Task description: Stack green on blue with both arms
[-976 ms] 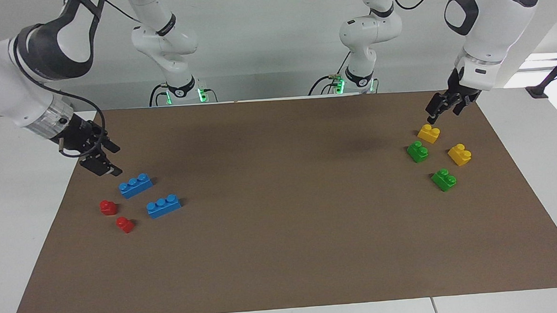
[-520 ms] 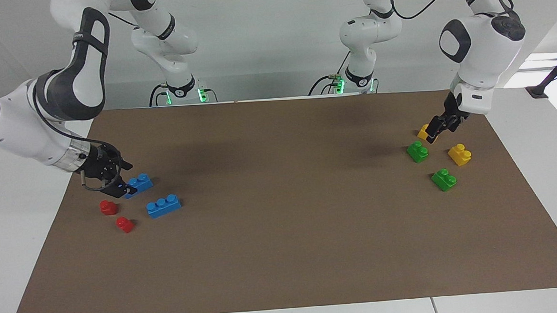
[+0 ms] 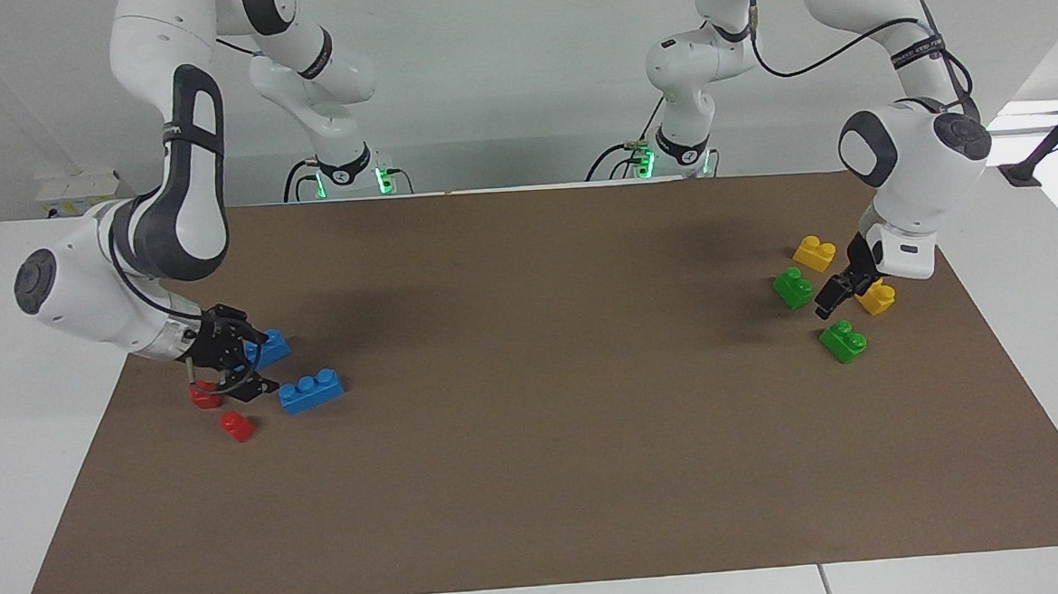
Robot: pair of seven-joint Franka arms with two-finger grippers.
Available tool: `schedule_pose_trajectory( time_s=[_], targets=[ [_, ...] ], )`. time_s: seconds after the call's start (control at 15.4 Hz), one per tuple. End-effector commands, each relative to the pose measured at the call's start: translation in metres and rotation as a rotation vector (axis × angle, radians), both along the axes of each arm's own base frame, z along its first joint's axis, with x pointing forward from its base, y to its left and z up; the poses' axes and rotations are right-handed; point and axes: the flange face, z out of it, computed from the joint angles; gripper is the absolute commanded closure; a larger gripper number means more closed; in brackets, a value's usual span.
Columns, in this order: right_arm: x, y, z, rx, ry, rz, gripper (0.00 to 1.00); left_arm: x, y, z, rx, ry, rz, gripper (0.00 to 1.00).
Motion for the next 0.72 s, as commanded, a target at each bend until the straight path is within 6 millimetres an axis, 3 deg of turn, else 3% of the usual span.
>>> schedule_pose_trajectory(
  time_s=[0.0, 0.13, 0.52, 0.65],
  targets=[
    [-0.001, 0.002, -0.012, -0.005, -0.027, 0.008, 0.03, 0.006, 0.016, -0.009, 0.002, -0.016, -0.012, 0.02],
    [0.004, 0.007, -0.021, -0.015, -0.042, 0.010, 0.03, 0.012, 0.026, -0.017, 0.002, -0.021, -0.007, 0.03],
    [0.014, 0.011, -0.035, -0.019, -0.076, -0.007, 0.03, 0.029, 0.028, -0.043, 0.005, 0.031, -0.025, 0.04],
    [0.018, 0.021, -0.045, -0.025, -0.088, 0.002, 0.03, 0.030, 0.029, -0.053, 0.001, 0.051, -0.025, 0.04]
  ],
)
